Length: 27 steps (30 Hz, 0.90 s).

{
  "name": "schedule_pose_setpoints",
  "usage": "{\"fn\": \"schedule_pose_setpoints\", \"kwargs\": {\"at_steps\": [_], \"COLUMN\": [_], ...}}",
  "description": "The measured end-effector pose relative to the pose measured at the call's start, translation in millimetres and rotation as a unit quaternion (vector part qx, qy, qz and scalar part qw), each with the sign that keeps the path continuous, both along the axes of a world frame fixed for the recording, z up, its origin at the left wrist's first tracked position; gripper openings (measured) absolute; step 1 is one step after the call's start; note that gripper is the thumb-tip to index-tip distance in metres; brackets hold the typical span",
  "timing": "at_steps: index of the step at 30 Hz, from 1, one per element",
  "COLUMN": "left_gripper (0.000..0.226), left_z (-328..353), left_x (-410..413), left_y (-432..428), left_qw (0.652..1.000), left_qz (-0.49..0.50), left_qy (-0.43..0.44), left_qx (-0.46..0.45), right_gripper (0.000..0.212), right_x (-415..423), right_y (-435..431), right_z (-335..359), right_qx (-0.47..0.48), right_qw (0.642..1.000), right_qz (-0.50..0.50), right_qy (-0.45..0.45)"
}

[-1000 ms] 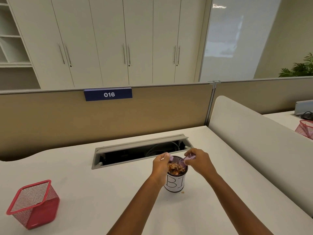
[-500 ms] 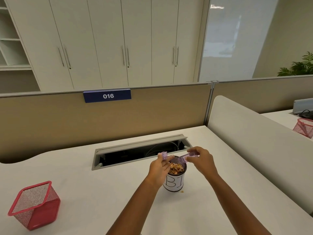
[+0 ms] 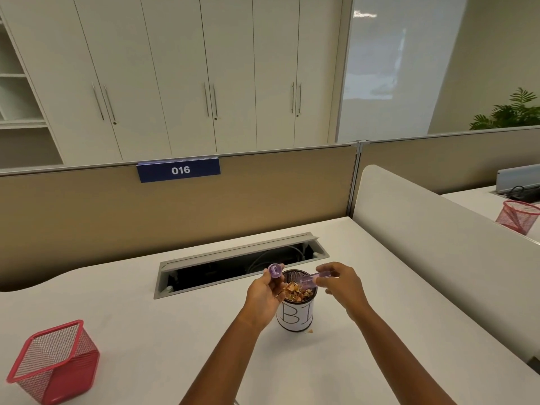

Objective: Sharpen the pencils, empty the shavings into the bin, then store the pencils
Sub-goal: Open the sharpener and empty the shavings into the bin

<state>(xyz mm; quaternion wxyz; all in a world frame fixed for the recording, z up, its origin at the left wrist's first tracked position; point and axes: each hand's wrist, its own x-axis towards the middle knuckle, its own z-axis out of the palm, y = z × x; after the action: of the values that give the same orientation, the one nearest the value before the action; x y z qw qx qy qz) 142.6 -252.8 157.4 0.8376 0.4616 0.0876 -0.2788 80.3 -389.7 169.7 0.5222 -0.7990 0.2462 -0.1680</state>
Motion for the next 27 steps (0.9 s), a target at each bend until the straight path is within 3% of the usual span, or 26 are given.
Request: {"fn": "schedule_pose_setpoints", "kwargs": {"at_steps": [2, 5, 7, 10, 12, 13, 14, 15, 18, 21, 22, 24, 27], "left_gripper": [0.038, 0.033, 0.025, 0.031, 0.035, 0.036, 0.036, 0.036, 0.031, 0.019, 0.019, 0.022, 0.023], "left_z": [-1, -8, -18, -23, -22, -21, -20, -20, -16, -7, -3, 2, 8], "left_x": [0, 0, 3, 5, 4, 3, 2, 1, 0, -6, -8, -15, -23], "left_y": [-1, -4, -3, 1, 3, 3, 2, 2, -1, 1, 2, 3, 3], "left_qw": [0.992, 0.930, 0.863, 0.744, 0.663, 0.643, 0.645, 0.672, 0.827, 0.961, 0.985, 1.000, 0.996], "left_qz": [0.001, -0.016, -0.017, -0.038, -0.064, -0.072, -0.074, -0.067, -0.024, -0.024, -0.024, -0.026, -0.032], "left_qy": [-0.072, -0.236, -0.324, -0.409, -0.461, -0.478, -0.483, -0.473, -0.370, -0.170, -0.105, -0.002, 0.044], "left_qx": [0.100, 0.282, 0.387, 0.527, 0.585, 0.594, 0.587, 0.566, 0.423, 0.217, 0.137, -0.005, -0.076], "right_gripper": [0.028, 0.026, 0.025, 0.024, 0.025, 0.025, 0.025, 0.025, 0.025, 0.029, 0.030, 0.029, 0.013], "right_x": [0, -3, -5, -7, -8, -9, -9, -10, -12, -17, -19, -22, -24], "right_y": [-1, -3, -3, -2, -2, -2, -2, -3, -4, -3, -2, 2, 9], "right_z": [1, 1, 1, 0, -1, -2, -3, -4, -4, 0, 2, 2, -2], "right_qx": [-0.019, -0.044, -0.088, -0.118, -0.113, -0.115, -0.117, -0.111, -0.040, 0.153, 0.229, 0.358, 0.489], "right_qw": [1.000, 0.999, 0.996, 0.992, 0.992, 0.992, 0.992, 0.993, 0.998, 0.986, 0.971, 0.930, 0.865], "right_qz": [-0.008, -0.008, -0.009, -0.011, -0.011, -0.010, -0.007, -0.008, -0.025, -0.030, -0.022, 0.001, 0.030], "right_qy": [-0.011, -0.016, -0.024, -0.044, -0.047, -0.043, -0.038, -0.036, -0.040, -0.056, -0.061, -0.078, -0.107]}}
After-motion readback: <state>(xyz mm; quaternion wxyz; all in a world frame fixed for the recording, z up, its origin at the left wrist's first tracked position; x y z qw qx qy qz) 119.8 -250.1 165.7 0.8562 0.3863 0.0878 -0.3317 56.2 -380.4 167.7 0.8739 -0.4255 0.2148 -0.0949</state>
